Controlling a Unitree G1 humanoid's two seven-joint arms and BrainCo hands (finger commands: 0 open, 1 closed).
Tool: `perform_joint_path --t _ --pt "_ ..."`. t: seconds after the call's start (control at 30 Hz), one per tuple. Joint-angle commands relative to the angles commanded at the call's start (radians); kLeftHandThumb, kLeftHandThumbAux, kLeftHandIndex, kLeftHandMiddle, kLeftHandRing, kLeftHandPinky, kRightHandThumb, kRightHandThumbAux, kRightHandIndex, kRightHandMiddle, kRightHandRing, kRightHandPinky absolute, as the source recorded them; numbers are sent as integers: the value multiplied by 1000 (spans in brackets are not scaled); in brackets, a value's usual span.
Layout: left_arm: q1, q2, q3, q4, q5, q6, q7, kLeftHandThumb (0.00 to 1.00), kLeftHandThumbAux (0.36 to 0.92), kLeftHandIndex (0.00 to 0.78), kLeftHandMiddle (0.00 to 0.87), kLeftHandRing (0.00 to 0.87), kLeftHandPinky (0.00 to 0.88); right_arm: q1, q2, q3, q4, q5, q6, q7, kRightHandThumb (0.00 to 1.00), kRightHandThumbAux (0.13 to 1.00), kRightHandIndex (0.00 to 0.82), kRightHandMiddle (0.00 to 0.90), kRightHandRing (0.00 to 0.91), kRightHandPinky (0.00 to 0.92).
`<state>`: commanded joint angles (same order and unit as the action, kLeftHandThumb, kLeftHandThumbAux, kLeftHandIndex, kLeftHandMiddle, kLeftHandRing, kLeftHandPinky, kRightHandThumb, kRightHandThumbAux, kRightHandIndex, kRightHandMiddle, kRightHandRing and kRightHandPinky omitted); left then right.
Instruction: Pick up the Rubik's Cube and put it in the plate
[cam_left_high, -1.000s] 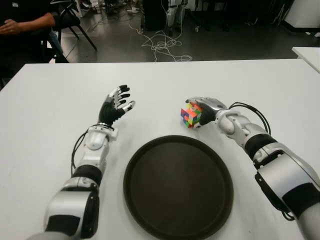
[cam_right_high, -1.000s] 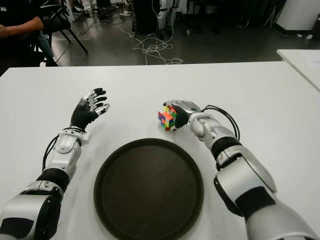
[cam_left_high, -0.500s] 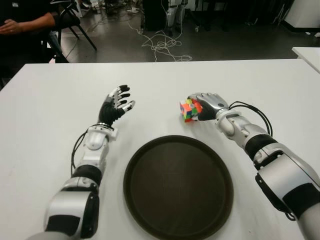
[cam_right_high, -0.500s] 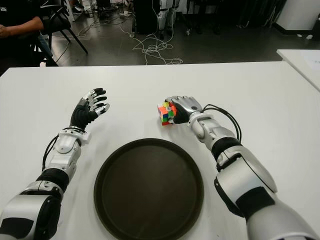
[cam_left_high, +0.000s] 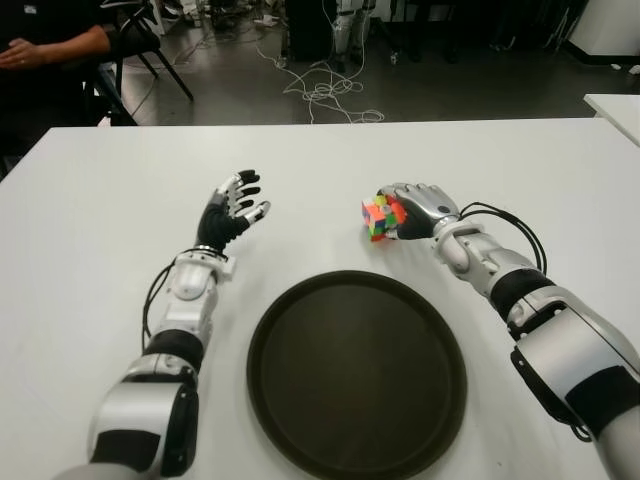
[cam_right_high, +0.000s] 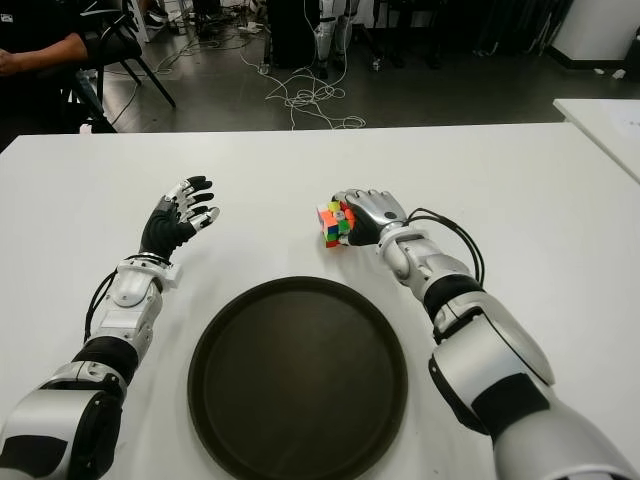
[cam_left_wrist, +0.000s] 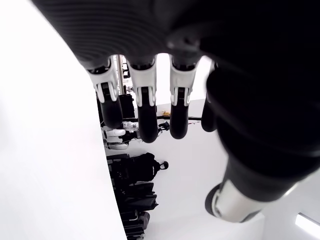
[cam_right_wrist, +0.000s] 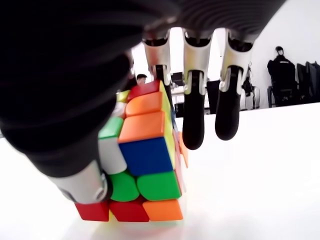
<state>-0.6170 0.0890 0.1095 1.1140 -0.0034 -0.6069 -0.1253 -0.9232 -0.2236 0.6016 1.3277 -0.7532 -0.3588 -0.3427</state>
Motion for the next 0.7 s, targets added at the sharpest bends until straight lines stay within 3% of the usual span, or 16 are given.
perform_joint_path --t 0.13,0.4,0.7 --pt "0 2 -3 0 4 0 2 35 798 184 188 163 148 1 -2 0 1 1 -4 -16 697 737 412 410 446 475" --pt "0 3 -3 0 1 -5 -12 30 830 186 182 162 162 1 0 -5 6 8 -5 -17 697 737 412 406 444 482" --pt "-1 -2 0 0 2 -4 1 26 840 189 183 164 169 -12 -12 -25 -9 25 -21 -19 699 736 411 364 389 431"
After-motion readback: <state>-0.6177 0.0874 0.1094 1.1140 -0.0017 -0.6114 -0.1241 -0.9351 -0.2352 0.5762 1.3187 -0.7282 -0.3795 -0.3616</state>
